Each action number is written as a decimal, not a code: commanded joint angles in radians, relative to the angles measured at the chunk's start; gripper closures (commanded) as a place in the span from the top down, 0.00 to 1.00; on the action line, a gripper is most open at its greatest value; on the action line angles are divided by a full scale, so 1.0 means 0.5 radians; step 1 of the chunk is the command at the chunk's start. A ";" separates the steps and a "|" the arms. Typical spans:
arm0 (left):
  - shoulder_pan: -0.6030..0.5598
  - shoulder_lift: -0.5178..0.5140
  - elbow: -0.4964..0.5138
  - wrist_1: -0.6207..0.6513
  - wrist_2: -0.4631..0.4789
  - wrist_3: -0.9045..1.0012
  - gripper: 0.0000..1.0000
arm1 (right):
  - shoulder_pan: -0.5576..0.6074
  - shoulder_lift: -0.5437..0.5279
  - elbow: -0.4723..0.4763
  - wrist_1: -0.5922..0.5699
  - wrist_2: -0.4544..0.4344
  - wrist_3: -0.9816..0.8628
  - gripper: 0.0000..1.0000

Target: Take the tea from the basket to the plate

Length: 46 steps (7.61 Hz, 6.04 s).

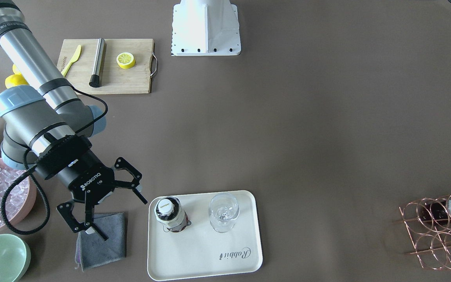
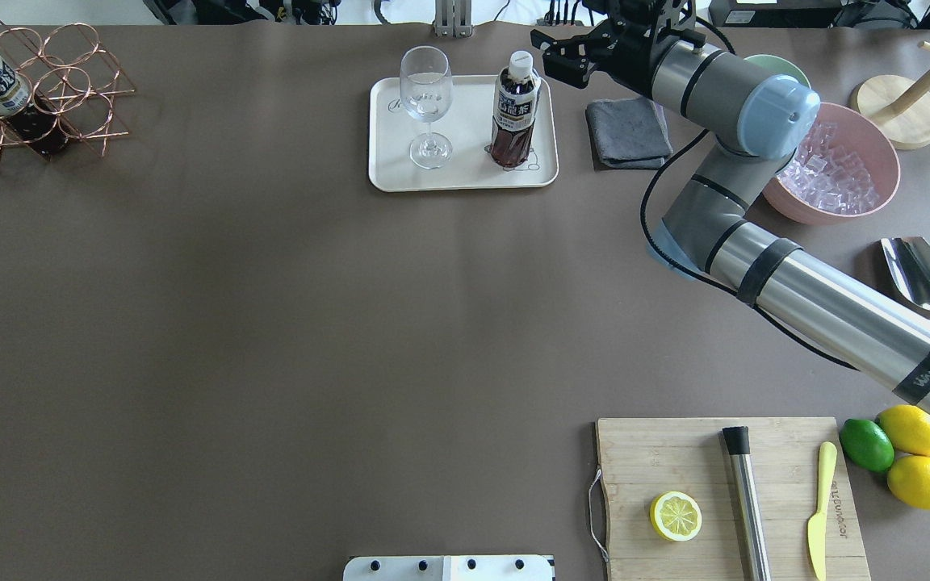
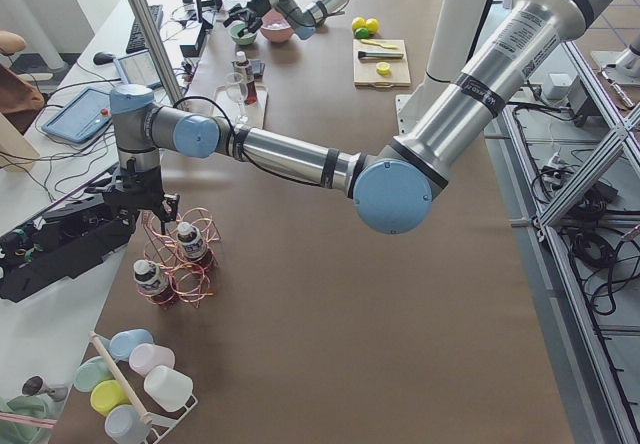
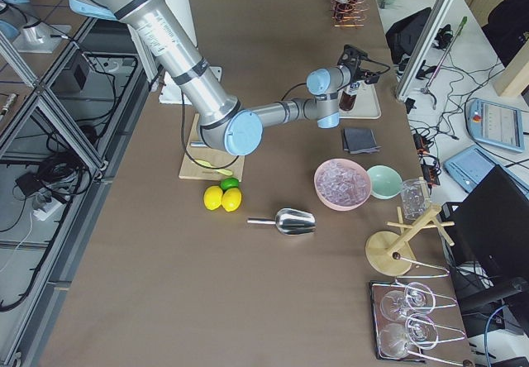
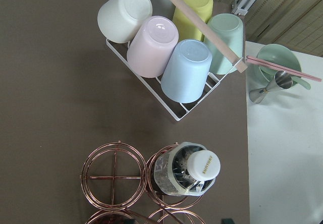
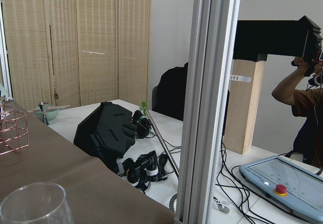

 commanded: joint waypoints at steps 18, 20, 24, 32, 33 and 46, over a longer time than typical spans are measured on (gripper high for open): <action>-0.126 1.534 -1.540 0.512 -0.745 2.869 0.99 | 1.127 -0.891 0.622 -3.347 1.377 -1.116 1.00; -0.065 1.525 -1.404 0.287 -0.809 2.881 0.99 | 1.080 -0.805 0.618 -3.356 1.325 -1.095 1.00; -0.006 1.534 -1.385 0.059 -0.800 2.983 0.99 | 1.071 -0.792 0.618 -3.356 1.325 -1.088 1.00; -0.006 1.592 -1.397 0.074 -0.724 3.673 0.99 | 1.013 -0.768 0.734 -3.356 1.322 -0.874 1.00; -0.021 1.638 -1.401 0.074 -0.739 3.673 0.99 | 0.973 -0.768 0.784 -3.356 1.322 -0.792 1.00; -0.120 1.719 -1.287 0.050 -0.739 3.664 0.99 | 0.822 -1.140 1.479 -3.764 1.263 -0.557 1.00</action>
